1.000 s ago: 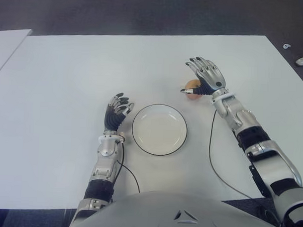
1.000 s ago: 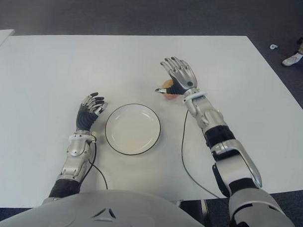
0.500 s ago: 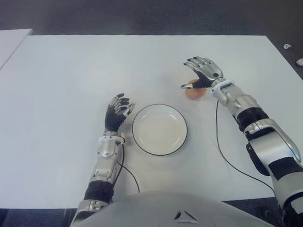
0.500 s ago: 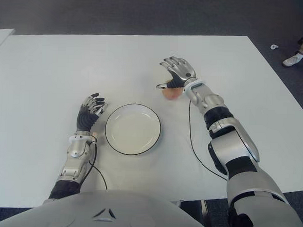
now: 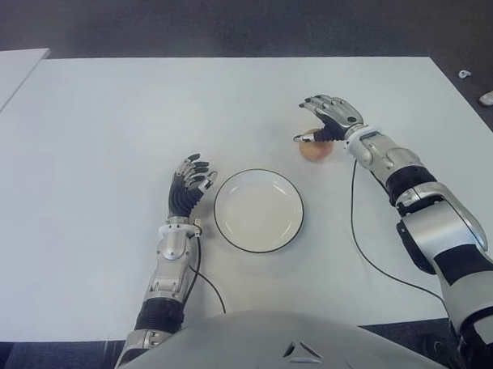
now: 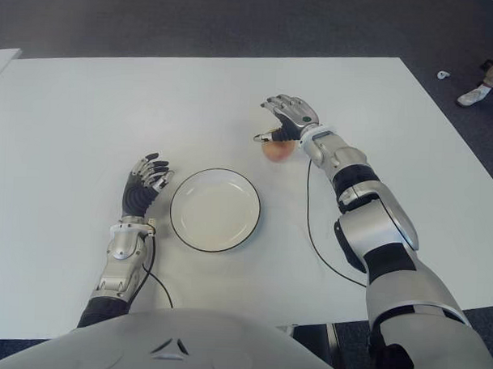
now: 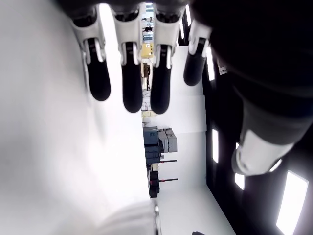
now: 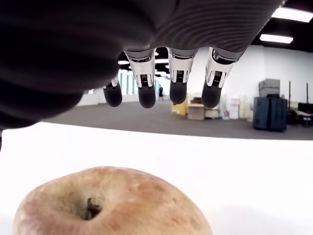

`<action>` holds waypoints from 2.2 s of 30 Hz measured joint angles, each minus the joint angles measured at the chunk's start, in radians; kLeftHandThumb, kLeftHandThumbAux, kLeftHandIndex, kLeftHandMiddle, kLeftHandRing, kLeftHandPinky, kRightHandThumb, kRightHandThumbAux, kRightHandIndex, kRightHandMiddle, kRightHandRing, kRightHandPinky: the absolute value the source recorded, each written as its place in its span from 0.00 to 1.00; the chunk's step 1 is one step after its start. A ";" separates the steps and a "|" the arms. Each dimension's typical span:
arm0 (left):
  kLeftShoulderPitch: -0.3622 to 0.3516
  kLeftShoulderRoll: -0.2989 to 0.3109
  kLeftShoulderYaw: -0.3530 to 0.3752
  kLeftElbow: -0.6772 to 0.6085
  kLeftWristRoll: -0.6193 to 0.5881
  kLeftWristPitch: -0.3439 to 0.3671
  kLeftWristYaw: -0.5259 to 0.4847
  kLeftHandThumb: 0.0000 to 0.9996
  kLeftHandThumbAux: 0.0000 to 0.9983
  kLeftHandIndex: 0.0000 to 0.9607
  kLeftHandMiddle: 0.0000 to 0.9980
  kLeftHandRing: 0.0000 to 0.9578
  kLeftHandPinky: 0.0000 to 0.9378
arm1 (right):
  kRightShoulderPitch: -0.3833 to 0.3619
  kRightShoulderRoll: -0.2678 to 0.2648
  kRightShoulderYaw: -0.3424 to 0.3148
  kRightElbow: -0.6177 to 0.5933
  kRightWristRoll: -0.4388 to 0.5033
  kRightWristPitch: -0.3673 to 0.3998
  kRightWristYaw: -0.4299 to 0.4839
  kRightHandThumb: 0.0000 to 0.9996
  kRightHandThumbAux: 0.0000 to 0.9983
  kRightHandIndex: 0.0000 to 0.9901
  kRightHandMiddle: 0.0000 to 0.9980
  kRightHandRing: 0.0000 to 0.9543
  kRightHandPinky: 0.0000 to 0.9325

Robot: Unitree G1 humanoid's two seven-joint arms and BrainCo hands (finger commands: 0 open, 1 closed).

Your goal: Put the apples into the plate.

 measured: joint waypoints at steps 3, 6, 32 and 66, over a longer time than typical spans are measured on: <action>0.001 0.001 0.000 0.000 0.002 -0.001 0.003 0.21 0.66 0.22 0.33 0.34 0.34 | -0.004 0.010 0.000 0.014 0.011 -0.003 0.002 0.26 0.26 0.00 0.00 0.00 0.00; 0.002 0.005 0.001 0.000 0.003 -0.006 0.003 0.23 0.65 0.22 0.33 0.35 0.35 | -0.005 0.017 -0.002 0.032 0.029 -0.009 0.004 0.27 0.26 0.00 0.00 0.00 0.00; 0.034 0.029 0.007 -0.019 -0.020 -0.021 -0.009 0.23 0.65 0.22 0.33 0.35 0.35 | 0.006 0.020 -0.010 0.062 0.103 -0.024 -0.015 0.24 0.27 0.00 0.00 0.00 0.00; 0.074 0.043 0.004 -0.078 -0.021 0.001 -0.019 0.24 0.64 0.21 0.33 0.35 0.35 | 0.111 0.048 0.013 0.038 0.116 -0.032 -0.075 0.24 0.30 0.00 0.00 0.00 0.00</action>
